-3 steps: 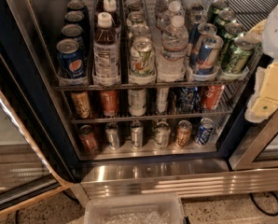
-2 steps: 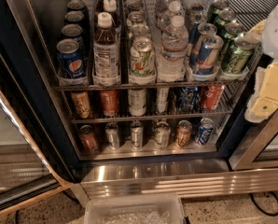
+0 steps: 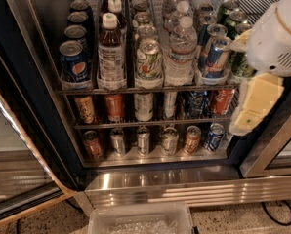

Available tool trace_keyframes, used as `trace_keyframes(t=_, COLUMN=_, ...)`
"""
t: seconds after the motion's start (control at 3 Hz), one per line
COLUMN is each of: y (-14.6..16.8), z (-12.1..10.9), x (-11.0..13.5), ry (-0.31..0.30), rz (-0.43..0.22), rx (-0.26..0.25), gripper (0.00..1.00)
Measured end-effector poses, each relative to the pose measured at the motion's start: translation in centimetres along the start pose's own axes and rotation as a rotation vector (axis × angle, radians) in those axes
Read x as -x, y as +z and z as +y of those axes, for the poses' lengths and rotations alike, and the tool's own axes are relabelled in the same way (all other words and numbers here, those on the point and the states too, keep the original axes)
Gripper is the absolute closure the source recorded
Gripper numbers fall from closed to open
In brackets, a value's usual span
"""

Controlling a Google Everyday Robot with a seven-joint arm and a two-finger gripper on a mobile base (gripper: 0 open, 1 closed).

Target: Pick pepsi can from top shelf of fridge

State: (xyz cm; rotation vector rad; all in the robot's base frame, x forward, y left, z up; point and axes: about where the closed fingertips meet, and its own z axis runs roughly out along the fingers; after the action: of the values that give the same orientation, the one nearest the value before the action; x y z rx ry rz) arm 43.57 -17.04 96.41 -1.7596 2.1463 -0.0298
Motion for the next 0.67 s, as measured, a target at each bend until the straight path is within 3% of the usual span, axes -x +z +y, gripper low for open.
trace_keyframes(t=0.33, y=1.2, z=1.5, x=5.0, ry=-0.104, rz=-0.076, rx=0.005, gripper=0.00)
trace_keyframes(t=0.67, y=1.3, z=2.7, x=9.5, ry=-0.223, rz=-0.163, rx=-0.026, gripper=0.00)
